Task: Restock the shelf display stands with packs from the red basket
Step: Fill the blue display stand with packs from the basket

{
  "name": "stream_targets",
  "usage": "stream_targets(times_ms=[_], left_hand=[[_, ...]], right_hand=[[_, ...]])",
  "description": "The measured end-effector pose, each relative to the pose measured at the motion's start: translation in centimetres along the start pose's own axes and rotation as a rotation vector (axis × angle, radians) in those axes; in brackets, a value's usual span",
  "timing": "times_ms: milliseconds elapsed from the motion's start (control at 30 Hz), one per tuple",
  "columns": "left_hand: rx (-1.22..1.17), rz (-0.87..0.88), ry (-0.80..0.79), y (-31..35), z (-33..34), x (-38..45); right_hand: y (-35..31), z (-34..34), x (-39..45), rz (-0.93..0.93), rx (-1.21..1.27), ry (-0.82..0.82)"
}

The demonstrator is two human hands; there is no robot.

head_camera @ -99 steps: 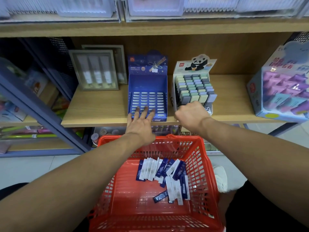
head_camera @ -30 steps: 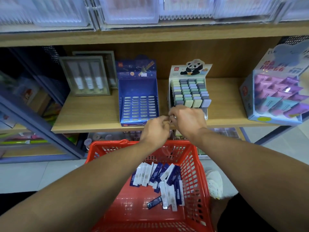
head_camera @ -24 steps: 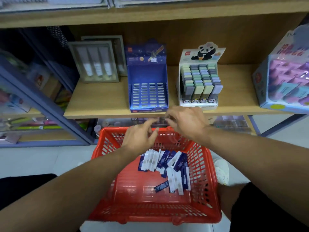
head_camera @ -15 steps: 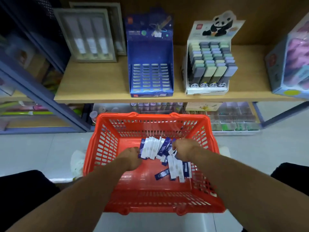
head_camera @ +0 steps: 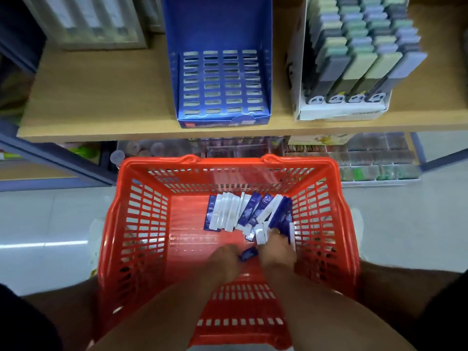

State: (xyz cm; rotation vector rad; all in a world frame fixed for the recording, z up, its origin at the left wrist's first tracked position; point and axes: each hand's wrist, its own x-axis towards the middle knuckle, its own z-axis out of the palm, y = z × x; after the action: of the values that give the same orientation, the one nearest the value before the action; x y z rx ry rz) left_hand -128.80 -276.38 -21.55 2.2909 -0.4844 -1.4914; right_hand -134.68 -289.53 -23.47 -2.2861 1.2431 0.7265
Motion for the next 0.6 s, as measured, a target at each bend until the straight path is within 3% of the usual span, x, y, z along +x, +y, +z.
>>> stream_targets(times_ms=[167,367,467,600], left_hand=[[-0.288,-0.055,0.104,0.9,1.4,2.2],[-0.367,-0.14,0.143,2.3,1.5,4.3],[-0.421,-0.163,0.122,2.5,1.6,4.6],[-0.405,-0.202,0.208,2.0,2.3,5.0]], right_hand=[[0.7,0.9,-0.2,0.025,0.083,-0.004],[1.2,1.1,-0.1,0.077,0.081,0.026],[0.7,1.0,0.1,0.175,0.202,-0.012],[0.0,0.8,0.4,0.284,0.35,-0.012]])
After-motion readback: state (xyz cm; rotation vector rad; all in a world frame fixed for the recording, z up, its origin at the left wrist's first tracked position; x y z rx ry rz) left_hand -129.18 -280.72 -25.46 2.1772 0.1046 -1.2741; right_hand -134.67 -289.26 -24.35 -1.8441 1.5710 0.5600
